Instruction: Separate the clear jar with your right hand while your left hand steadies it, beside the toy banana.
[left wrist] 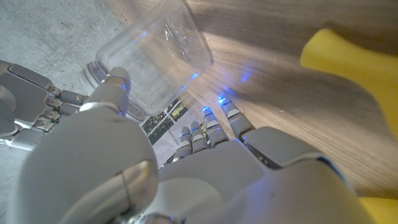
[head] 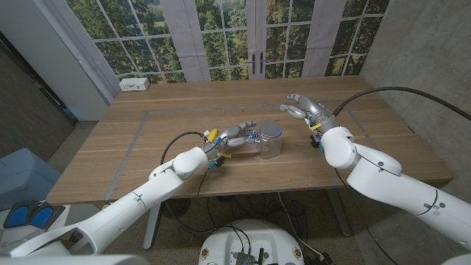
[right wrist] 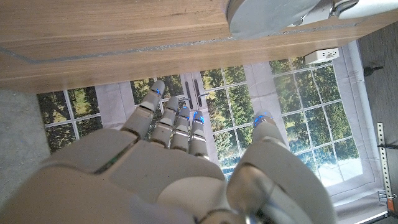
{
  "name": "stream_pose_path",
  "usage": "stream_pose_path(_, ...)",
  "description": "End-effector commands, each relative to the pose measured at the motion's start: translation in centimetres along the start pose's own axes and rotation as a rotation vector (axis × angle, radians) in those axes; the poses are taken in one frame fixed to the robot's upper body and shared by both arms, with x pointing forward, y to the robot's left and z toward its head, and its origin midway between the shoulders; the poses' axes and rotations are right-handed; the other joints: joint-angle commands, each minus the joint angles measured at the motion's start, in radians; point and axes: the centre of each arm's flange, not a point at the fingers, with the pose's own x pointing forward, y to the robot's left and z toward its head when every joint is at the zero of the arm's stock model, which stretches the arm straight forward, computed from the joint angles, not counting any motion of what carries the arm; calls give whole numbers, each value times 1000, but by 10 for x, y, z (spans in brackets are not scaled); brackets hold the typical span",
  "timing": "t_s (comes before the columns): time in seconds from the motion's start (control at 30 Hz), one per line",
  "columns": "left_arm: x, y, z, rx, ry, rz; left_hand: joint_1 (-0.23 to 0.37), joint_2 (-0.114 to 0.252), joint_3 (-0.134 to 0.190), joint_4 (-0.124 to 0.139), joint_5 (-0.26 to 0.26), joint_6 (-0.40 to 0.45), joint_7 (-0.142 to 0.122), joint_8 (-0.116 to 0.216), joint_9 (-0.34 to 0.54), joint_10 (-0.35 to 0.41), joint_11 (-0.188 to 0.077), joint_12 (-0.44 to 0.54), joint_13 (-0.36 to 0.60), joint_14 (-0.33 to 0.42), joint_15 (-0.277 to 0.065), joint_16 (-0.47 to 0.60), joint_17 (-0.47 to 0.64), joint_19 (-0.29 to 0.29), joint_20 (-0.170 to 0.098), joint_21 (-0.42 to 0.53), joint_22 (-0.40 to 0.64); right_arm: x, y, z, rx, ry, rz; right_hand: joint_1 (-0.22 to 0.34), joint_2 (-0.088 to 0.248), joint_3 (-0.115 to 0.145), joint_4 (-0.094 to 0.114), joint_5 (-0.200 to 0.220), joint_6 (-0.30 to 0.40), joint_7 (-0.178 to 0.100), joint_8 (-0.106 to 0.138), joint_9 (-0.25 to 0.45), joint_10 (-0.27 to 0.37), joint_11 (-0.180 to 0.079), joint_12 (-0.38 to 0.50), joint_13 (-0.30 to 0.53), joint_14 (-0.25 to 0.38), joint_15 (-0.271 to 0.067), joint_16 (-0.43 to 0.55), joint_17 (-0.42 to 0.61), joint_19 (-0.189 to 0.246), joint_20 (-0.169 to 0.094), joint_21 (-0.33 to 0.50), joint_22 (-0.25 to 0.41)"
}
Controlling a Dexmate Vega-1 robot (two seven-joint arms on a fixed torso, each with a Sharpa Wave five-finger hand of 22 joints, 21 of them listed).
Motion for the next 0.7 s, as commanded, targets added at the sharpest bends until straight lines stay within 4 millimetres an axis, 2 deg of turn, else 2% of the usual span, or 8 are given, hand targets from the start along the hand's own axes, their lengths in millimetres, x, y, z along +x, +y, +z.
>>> stream_pose_path(0.03, 13, 3, 10, 36, 31, -177, -5, -24, -11, -2, 0, -29, 5, -8, 4, -35, 6, -10, 5, -29, 12, -6, 4, -22, 8, -10, 3, 4, -2, -1, 8, -7, -5, 0, 5, -2, -2, -4, 1, 4, 4, 2, 6, 2, 9, 3, 10, -5, 8, 5, 1, 1, 5, 6)
stream_pose_path(0.17, 19, 0, 15, 62, 22, -253, -2, -26, -12, -5, 1, -34, 3, -7, 4, -51, 14, -14, 5, -45, 22, -8, 4, -30, 16, -11, 2, 4, -2, -1, 9, -8, -8, 0, 5, -3, -2, -4, 1, 4, 4, 2, 7, 1, 10, 4, 11, -3, 9, 6, 2, 1, 5, 6)
stream_pose_path(0.33, 22, -3, 18, 73, 15, -249, -1, -37, -16, -8, 2, -47, 5, -9, 4, -64, 43, -12, 4, -56, 41, -4, 4, -29, 27, -6, 2, 4, -3, -1, 9, -6, -11, 0, 5, -3, -3, -4, 1, 4, 4, 2, 7, 1, 10, 5, 11, -3, 10, 7, 3, 1, 6, 6)
stream_pose_path(0.57, 25, -12, 15, 40, -10, -206, 3, -35, -15, -8, 3, -37, 10, -3, 3, -52, 48, -5, 4, -41, 42, 5, 3, -13, 28, 1, 2, 4, -3, -1, 11, -5, -14, 0, 6, -4, -3, -4, 0, 4, 4, 2, 7, 1, 10, 6, 13, -4, 11, 9, 3, 1, 6, 6)
stream_pose_path(0.67, 23, -16, 14, 10, -37, -127, 5, -32, -14, -7, 3, -28, 14, 3, 3, -36, 44, 2, 4, -19, 38, 13, 3, 9, 33, 9, 2, 6, -3, -2, 11, -6, -8, 0, 6, -4, -3, -4, 2, 4, 5, 2, 10, 1, 12, 7, 13, -5, 12, 10, 3, 0, 6, 6)
stream_pose_path(0.7, 22, -17, 14, 7, -43, -92, 6, -32, -16, -6, 2, -3, 15, 14, 4, -12, 39, 11, 3, -4, 29, 17, 3, 19, 33, 11, 2, 6, -3, -2, 11, -9, -4, 1, 6, -4, -3, -4, 3, 4, 5, 2, 12, 2, 12, 7, 14, -4, 12, 10, 3, 0, 6, 6)
